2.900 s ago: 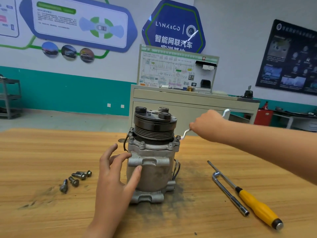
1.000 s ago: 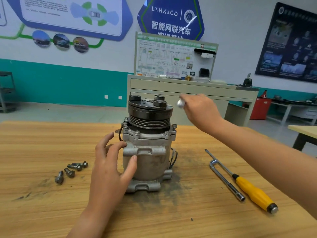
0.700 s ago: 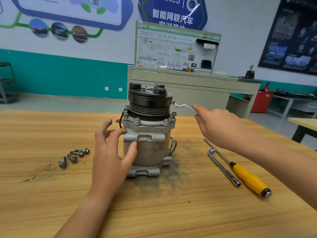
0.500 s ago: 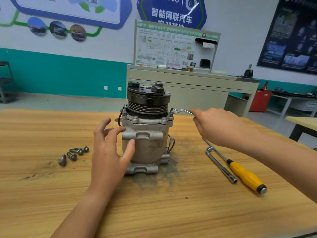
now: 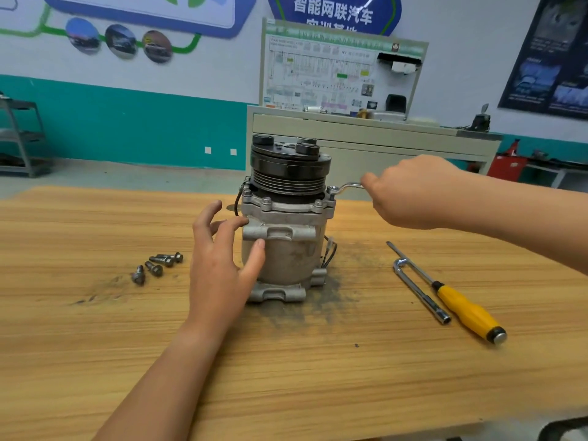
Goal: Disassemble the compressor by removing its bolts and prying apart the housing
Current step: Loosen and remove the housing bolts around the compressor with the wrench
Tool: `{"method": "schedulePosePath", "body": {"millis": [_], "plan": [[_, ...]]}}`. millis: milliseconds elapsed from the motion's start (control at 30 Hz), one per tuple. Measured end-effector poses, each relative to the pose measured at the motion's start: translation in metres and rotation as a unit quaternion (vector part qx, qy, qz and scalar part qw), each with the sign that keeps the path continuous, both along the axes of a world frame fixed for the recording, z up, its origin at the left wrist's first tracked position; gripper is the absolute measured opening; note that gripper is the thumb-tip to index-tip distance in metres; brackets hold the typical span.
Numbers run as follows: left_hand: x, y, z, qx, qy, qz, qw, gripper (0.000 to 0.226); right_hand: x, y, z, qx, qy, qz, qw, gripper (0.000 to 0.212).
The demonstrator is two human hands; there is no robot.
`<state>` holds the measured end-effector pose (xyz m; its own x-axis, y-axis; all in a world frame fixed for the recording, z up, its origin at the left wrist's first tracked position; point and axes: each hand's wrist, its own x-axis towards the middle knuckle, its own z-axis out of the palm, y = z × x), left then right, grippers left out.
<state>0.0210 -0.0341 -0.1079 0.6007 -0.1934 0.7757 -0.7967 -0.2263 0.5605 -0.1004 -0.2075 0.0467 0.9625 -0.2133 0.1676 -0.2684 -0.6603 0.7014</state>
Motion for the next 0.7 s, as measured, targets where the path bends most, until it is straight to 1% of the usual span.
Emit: {"method": "schedulePosePath", "body": {"millis": [100,233,367,467,633,700], "plan": [[0.000,0.000,0.000,0.003,0.002,0.001,1.000,0.031,0.001,0.001,-0.001,0.026,0.006,-0.006,1.000,0.023],[0.000,0.000,0.001,0.007,0.002,0.002,1.000,0.031,0.005,0.006,0.002,0.024,0.020,-0.005,1.000,0.022],[0.001,-0.001,0.000,-0.003,0.004,0.001,1.000,0.031,0.001,-0.001,0.011,0.057,0.039,0.017,0.997,0.030],[0.002,-0.003,-0.002,-0.015,-0.002,-0.001,1.000,0.030,-0.001,-0.004,0.007,0.048,0.031,0.035,0.998,0.035],[0.003,-0.005,-0.006,-0.025,-0.013,-0.013,1.000,0.029,0.001,-0.005,0.006,0.041,0.024,0.040,0.998,0.028],[0.004,-0.004,-0.006,-0.021,-0.014,-0.011,1.000,0.029,0.002,-0.006,0.010,0.042,0.022,0.041,0.998,0.028]]}}
